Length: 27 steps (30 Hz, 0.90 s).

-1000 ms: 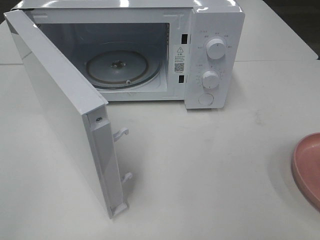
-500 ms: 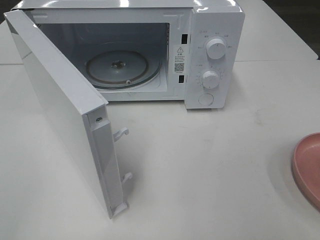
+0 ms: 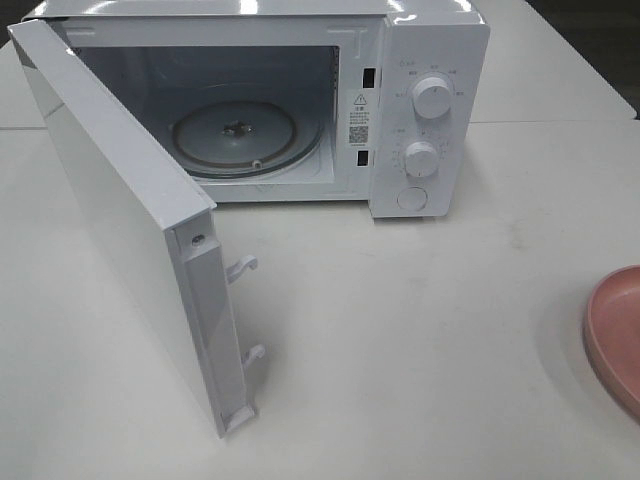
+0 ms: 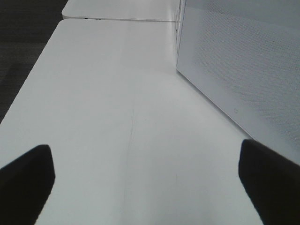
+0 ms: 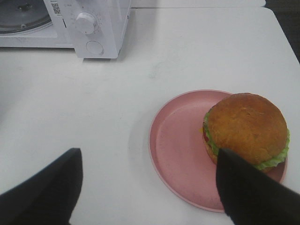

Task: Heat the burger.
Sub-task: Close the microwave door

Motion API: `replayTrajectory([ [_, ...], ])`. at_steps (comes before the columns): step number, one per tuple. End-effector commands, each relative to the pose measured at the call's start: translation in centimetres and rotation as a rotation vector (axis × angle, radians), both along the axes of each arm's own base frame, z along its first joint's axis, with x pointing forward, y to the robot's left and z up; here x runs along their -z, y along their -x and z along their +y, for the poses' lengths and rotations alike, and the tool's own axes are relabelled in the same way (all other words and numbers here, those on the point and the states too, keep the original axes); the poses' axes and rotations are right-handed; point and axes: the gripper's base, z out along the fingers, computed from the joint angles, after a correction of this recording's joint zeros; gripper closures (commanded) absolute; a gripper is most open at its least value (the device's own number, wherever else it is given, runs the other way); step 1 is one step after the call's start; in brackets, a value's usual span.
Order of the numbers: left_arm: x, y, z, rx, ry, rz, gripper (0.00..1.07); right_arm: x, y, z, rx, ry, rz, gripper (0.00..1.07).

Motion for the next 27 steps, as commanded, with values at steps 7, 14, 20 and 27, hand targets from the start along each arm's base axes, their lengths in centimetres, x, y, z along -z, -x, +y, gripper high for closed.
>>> replayTrajectory([
  [7, -0.01, 0.28, -0.03, -0.002, 0.001, -0.03, 0.07, 0.04, 0.32, -0.05, -0.002, 0.011, -0.033, 0.32],
  [14, -0.01, 0.28, -0.07, 0.001, 0.005, -0.03, 0.07, 0.04, 0.32, -0.05, -0.002, 0.011, -0.033, 0.32],
  [20, -0.01, 0.28, 0.02, -0.005, -0.004, -0.03, 0.07, 0.04, 0.32, -0.05, -0.002, 0.011, -0.033, 0.32],
  [27, -0.04, -0.1, 0.08, -0.009, -0.009, -0.007, 0.08, 0.04, 0.32, -0.05, -0.002, 0.011, -0.033, 0.32],
])
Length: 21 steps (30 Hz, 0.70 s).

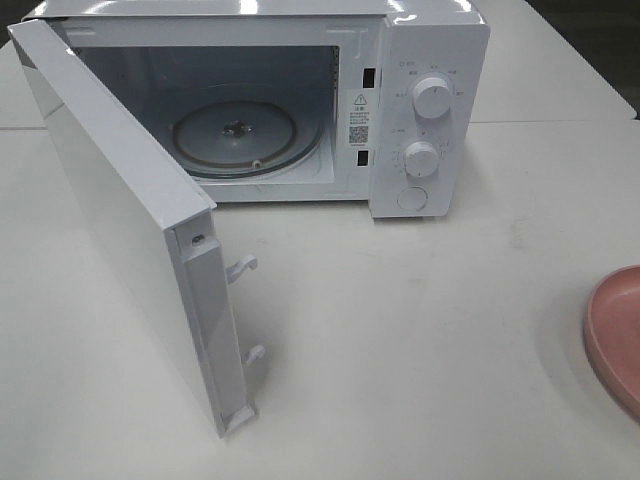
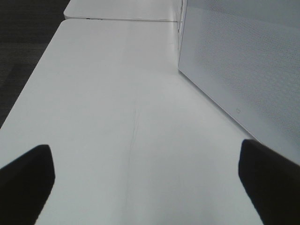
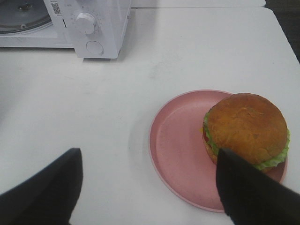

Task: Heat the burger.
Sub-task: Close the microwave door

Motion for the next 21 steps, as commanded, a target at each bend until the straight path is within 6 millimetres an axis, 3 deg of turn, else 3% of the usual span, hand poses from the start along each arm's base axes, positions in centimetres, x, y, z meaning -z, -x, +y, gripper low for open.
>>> replayTrajectory([
  [1, 0.0, -0.1, 0.0, -0.003, 0.0, -0.007, 0.08, 0.0, 0.3, 0.0, -0.002, 0.011, -0.033, 0.32],
  [5, -0.3, -1.0, 0.0, -0.003, 0.001, 0.037, 0.11, 0.0, 0.3, 0.0, -0.002, 0.011, -0.033, 0.32],
  [10, -1.0, -2.5, 0.1, -0.003, 0.003, 0.07, 0.24, 0.0, 0.3, 0.0, -0.002, 0.011, -0.033, 0.32],
  [11, -1.1, -3.3, 0.1, -0.003, 0.004, 0.099, 0.34, 0.0, 0.3, 0.0, -0.002, 0.011, -0.033, 0.32],
  [13, -1.1, -3.6, 0.1, -0.003, 0.004, 0.113, 0.39, 0.0, 0.3, 0.0, -0.002, 0.011, -0.033, 0.32],
  [14, -0.9, -4.3, 0.2, -0.003, 0.006, 0.152, 0.5, 0.0, 0.3, 0.0, -0.002, 0.011, -0.033, 0.32],
  [15, -0.9, -4.3, 0.2, -0.003, 0.006, 0.152, 0.5, 0.0, 0.3, 0.0, -0.002, 0.011, -0.033, 0.32],
  [16, -1.0, -4.9, 0.2, -0.003, 0.006, 0.168, 0.61, 0.0, 0.3, 0.0, -0.002, 0.011, -0.033, 0.32],
  [18, -1.0, -5.2, 0.2, -0.003, 0.006, 0.163, 0.65, 0.0, 0.3, 0.0, -0.002, 0.011, -0.033, 0.32],
  [20, -1.3, -6.3, 0.1, 0.004, 0.024, 0.127, 0.78, 0.0, 0.3, 0.0, -0.002, 0.011, -0.033, 0.32],
  [21, -1.3, -6.3, 0.1, 0.004, 0.024, 0.127, 0.78, 0.0, 0.3, 0.0, -0.002, 0.011, -0.033, 0.32],
])
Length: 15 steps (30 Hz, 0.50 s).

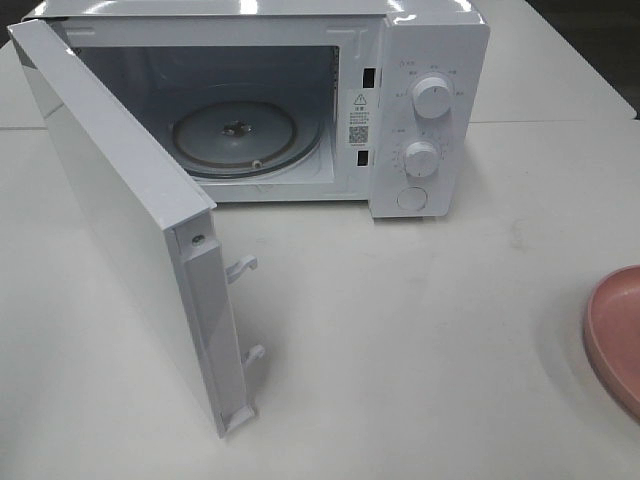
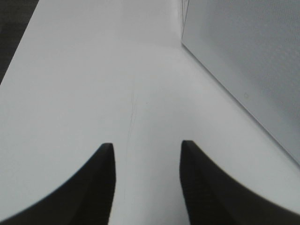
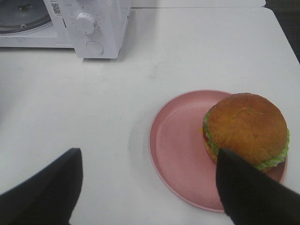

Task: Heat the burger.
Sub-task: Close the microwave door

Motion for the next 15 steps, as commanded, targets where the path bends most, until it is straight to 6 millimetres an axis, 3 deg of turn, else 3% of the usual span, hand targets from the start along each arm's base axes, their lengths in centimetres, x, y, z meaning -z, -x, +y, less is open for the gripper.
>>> replayTrajectory([
  [1, -0.9, -1.7, -0.1, 0.002, 0.023, -0.09, 0.89, 0.0, 0.3, 0.0, -0.002, 0.011, -0.033, 0.32],
  [2, -0.9, -1.7, -0.1, 0.002, 0.023, -0.09, 0.89, 0.0, 0.3, 0.0, -0.002, 0.011, -0.033, 0.32],
  [4, -1.0, -2.9, -0.1, 0.001, 0.034, -0.107, 1.04, 0.0, 0.3, 0.0, -0.002, 0.011, -0.033, 0.32],
  [10, -0.3, -5.0, 0.0, -0.004, 0.05, -0.122, 1.07, 0.0, 0.3, 0.0, -0.002, 0.011, -0.033, 0.32],
  [15, 1.7, -7.2, 0.2, -0.014, 0.041, -0.208, 1.07, 0.0, 0.3, 0.0, -0.002, 0.011, -0.033, 0.32],
])
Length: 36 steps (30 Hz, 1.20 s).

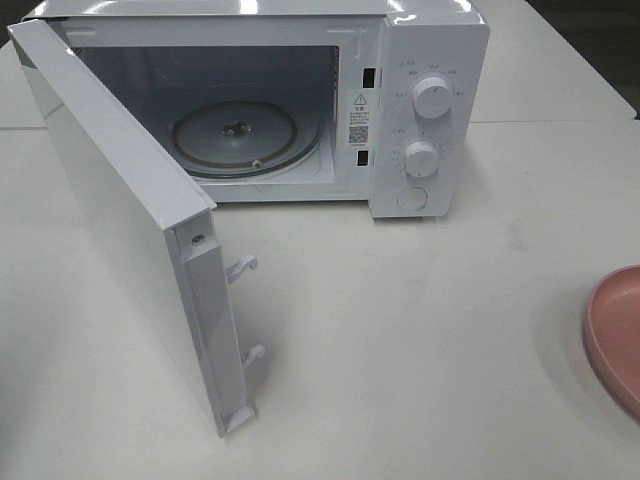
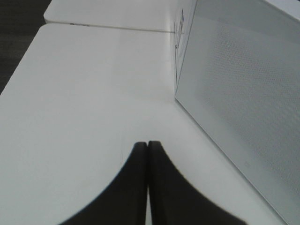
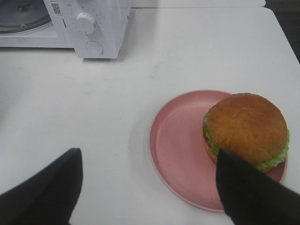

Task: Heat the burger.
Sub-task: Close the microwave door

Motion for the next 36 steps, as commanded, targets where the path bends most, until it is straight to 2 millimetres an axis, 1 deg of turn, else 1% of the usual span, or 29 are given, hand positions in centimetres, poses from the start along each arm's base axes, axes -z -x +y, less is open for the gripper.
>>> replayTrajectory([
  [1, 0.3, -0.6, 0.1, -0.006, -0.004, -0.058, 1.07, 0.0, 0.3, 0.0, -0.002, 0.011, -0.033, 0.32],
  [3, 1.8, -1.6, 0.3, -0.021, -0.01, -0.155, 1.07, 0.0, 0.3, 0.0, -0.002, 0.011, -0.033, 0.32],
  [6, 2.2, -1.9, 0.3, -0.025, -0.012, -0.179, 1.07, 0.0, 0.3, 0.0, -0.002, 0.011, -0.033, 0.32],
  [8, 3.4, -3.0, 0.4, -0.028, -0.022, -0.218, 1.07, 0.0, 0.3, 0.0, -0.002, 0.011, -0.033, 0.32],
  [11, 3.7, -3.4, 0.3, -0.016, -0.029, -0.22, 1.07, 0.0, 0.3, 0.0, -0.002, 0.011, -0.033, 0.32],
  [13, 4.5, -4.8, -0.7, 0.066, -0.065, -0.214, 1.07, 0.0, 0.3, 0.0, -0.002, 0.011, -0.033, 0.32],
  [14, 4.5, -4.8, -0.7, 0.066, -0.065, -0.214, 1.07, 0.0, 0.3, 0.0, -0.002, 0.011, -0.033, 0.32],
  [16, 5.4, -5.9, -1.8, 0.163, -0.112, -0.211, 1.07, 0.0, 0.3, 0.0, -0.002, 0.011, -0.033, 0.32],
  [18, 5.6, -6.2, -2.1, 0.189, -0.122, -0.222, 1.07, 0.0, 0.3, 0.0, -0.002, 0.011, -0.033, 0.32],
  [19, 6.1, -6.9, -2.8, 0.237, -0.131, -0.231, 1.07, 0.0, 0.3, 0.0, -0.002, 0.011, -0.033, 0.32],
  [22, 6.4, -7.1, -3.0, 0.251, -0.129, -0.232, 1.07, 0.0, 0.3, 0.0, -0.002, 0.011, -0.033, 0.32],
  [24, 7.6, -8.1, -3.8, 0.289, -0.114, -0.223, 1.07, 0.0, 0.3, 0.0, -0.002, 0.011, -0.033, 0.32],
  [26, 7.9, -8.3, -4.0, 0.296, -0.112, -0.22, 1.07, 0.0, 0.3, 0.0, -0.002, 0.011, -0.033, 0.32],
  [27, 8.3, -8.7, -4.5, 0.313, -0.093, -0.21, 1.07, 0.0, 0.3, 0.0, -0.002, 0.011, -0.033, 0.32],
  [31, 8.8, -9.5, -5.3, 0.338, -0.077, -0.19, 1.07, 0.0, 0.3, 0.0, -0.002, 0.011, -0.033, 0.32],
  [32, 9.2, -10.1, -5.8, 0.364, -0.08, -0.172, 1.07, 0.0, 0.3, 0.0, -0.002, 0.011, -0.033, 0.32],
  [33, 9.2, -10.1, -5.8, 0.364, -0.08, -0.172, 1.07, 0.0, 0.3, 0.0, -0.002, 0.011, -0.033, 0.32],
  [34, 9.4, -10.6, -6.4, 0.392, -0.081, -0.179, 1.07, 0.0, 0.3, 0.0, -0.002, 0.011, -0.033, 0.32],
  [36, 9.4, -10.7, -6.6, 0.404, -0.081, -0.187, 1.07, 0.0, 0.3, 0.0, -0.002, 0.011, -0.033, 0.32],
])
